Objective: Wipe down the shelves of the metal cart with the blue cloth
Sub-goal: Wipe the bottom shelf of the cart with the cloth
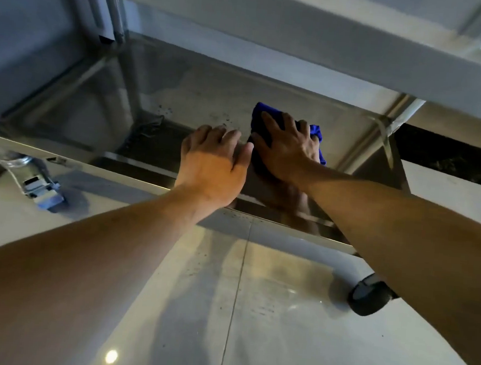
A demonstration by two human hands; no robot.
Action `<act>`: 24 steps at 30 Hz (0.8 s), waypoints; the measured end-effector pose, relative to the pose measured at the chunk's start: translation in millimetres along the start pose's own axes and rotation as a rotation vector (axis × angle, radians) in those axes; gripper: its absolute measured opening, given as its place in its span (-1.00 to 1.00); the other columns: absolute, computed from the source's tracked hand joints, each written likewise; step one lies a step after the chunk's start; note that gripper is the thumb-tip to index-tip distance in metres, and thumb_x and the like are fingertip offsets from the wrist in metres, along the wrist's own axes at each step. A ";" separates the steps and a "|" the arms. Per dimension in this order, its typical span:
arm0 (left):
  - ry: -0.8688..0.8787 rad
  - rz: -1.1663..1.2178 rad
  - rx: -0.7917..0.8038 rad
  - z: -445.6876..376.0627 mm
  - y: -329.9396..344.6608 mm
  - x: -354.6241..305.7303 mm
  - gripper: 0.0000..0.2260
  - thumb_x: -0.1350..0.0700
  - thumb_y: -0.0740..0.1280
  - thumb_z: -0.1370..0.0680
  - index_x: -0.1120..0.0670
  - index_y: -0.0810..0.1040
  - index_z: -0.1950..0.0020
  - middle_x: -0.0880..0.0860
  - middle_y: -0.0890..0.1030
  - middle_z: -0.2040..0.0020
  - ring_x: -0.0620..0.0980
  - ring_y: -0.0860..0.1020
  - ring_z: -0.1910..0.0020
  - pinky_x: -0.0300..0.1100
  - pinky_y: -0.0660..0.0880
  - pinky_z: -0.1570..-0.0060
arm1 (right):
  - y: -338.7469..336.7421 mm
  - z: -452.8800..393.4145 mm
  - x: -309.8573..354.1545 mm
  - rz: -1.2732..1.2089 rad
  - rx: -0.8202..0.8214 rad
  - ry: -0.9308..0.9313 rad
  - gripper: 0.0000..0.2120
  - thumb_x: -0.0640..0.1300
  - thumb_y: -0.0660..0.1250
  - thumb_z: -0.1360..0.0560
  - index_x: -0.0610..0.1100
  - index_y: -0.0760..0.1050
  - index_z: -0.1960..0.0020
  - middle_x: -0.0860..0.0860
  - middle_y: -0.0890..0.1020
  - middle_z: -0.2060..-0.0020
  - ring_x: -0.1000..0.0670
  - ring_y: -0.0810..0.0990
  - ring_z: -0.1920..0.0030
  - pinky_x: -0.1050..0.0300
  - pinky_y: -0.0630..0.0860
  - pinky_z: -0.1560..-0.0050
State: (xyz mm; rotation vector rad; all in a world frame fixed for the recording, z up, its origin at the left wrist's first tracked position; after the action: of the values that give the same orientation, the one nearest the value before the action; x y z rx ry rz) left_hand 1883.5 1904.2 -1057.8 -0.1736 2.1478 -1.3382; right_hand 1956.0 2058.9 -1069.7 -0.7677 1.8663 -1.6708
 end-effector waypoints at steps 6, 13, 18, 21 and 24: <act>0.016 -0.054 0.012 -0.2 1.5 -0.8 -0.49 -0.21 -0.07 -0.63 0.03 0.45 -0.36 0.08 0.51 -0.36 0.13 0.39 -0.38 0.13 0.30 -0.38 | 8.0 -68.1 -29.6 -0.041 0.018 0.118 -0.41 0.34 -0.01 -0.59 0.17 0.09 -0.57 -0.09 0.28 -0.49 -0.29 0.23 -0.42 -0.32 0.30 -0.25; 0.027 -0.046 0.022 -1.0 4.2 -2.1 -0.47 -0.22 -0.03 -0.62 0.02 0.42 -0.43 0.07 0.47 -0.42 0.11 0.35 -0.43 0.15 0.25 -0.43 | 8.7 -96.0 -50.4 -0.116 0.044 0.264 -0.44 0.31 0.03 -0.58 0.14 0.18 -0.53 -0.13 0.33 -0.44 -0.31 0.24 -0.40 -0.35 0.25 -0.30; 0.051 -0.057 0.004 -1.0 5.4 -6.6 -0.50 -0.22 -0.01 -0.63 0.03 0.47 -0.39 0.09 0.50 -0.39 0.13 0.37 -0.42 0.16 0.27 -0.42 | 8.2 -76.7 -45.3 -0.106 0.052 0.209 -0.43 0.32 0.03 -0.58 0.15 0.16 -0.53 -0.11 0.30 -0.46 -0.29 0.22 -0.42 -0.34 0.26 -0.29; 0.072 -0.073 -0.002 -2.2 6.6 -8.6 -0.51 -0.23 -0.02 -0.64 0.01 0.47 -0.35 0.08 0.49 -0.38 0.13 0.37 -0.42 0.15 0.25 -0.41 | 6.1 -47.8 -35.9 -0.079 0.025 0.161 -0.44 0.31 0.02 -0.58 0.18 0.14 -0.54 -0.09 0.29 -0.47 -0.27 0.22 -0.42 -0.32 0.28 -0.27; 0.065 -0.081 0.006 -4.0 7.0 -9.3 -0.56 -0.22 -0.02 -0.64 -0.02 0.46 -0.31 0.07 0.48 -0.38 0.12 0.36 -0.41 0.14 0.25 -0.39 | 4.6 -15.8 -21.5 -0.068 0.050 0.109 -0.44 0.31 0.00 -0.60 0.19 0.11 -0.56 -0.07 0.25 -0.49 -0.26 0.20 -0.43 -0.35 0.28 -0.31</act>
State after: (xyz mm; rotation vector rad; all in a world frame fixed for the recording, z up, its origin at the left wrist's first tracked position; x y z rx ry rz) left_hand 1890.3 1914.5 -1058.6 -0.2190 2.2113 -1.4140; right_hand 1959.7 2085.6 -1072.5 -0.7404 1.8825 -1.8278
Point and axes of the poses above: each hand's wrist, its own z-axis away from the middle knuckle, its own y-axis out of the palm, x = y × z, the point moved 10 cm from there along -z, towards the middle knuckle
